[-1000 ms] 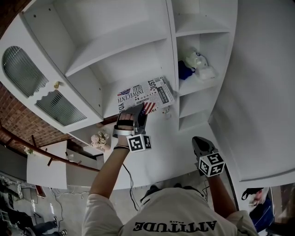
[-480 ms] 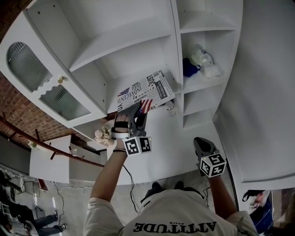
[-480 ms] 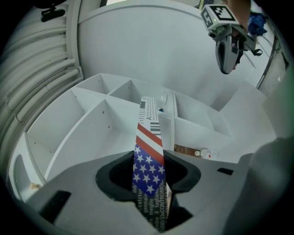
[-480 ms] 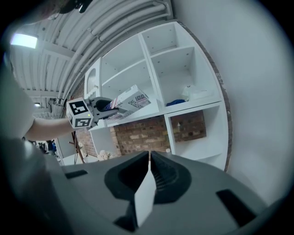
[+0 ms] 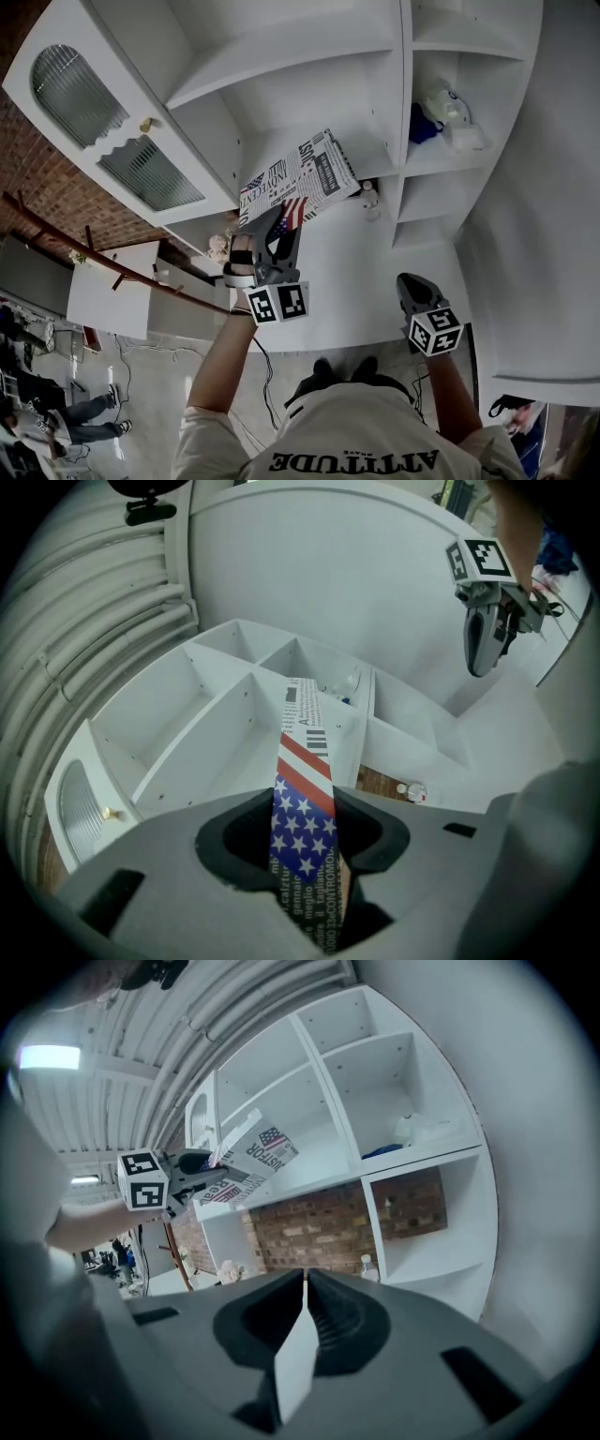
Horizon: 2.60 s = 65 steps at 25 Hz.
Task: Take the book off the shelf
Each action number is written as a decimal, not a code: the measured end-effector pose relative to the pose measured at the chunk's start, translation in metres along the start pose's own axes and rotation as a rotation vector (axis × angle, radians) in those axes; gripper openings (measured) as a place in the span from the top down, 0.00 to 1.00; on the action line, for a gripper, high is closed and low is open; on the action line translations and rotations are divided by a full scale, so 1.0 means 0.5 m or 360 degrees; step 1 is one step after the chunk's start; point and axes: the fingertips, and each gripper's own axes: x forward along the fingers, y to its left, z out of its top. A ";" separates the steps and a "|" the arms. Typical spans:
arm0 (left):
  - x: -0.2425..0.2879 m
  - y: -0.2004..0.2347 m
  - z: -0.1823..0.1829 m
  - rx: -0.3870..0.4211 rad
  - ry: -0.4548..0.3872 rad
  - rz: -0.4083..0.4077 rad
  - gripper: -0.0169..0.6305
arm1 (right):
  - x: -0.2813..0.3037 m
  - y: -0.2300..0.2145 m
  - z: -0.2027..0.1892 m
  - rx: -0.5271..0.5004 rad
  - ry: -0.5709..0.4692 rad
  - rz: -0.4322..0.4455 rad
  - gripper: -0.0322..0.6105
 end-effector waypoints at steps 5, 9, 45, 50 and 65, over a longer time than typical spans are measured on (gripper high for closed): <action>-0.045 0.016 -0.022 -0.0072 0.0013 0.0034 0.70 | 0.018 0.042 0.004 -0.0012 -0.0027 0.0046 0.90; -0.080 0.025 -0.027 -0.0147 0.0010 0.0055 0.70 | 0.011 0.061 0.008 -0.0021 -0.0035 0.0041 0.90; -0.693 -0.047 -0.076 -0.0821 0.0093 0.0195 0.70 | -0.381 0.362 -0.024 -0.0311 -0.0134 -0.0025 0.90; -0.711 -0.065 -0.089 -0.1017 0.0103 0.0222 0.70 | -0.403 0.345 -0.008 -0.0337 -0.0159 -0.0056 0.90; -0.703 -0.067 -0.046 -0.1248 0.0144 0.0433 0.70 | -0.403 0.223 0.059 -0.0398 -0.0209 -0.0012 0.90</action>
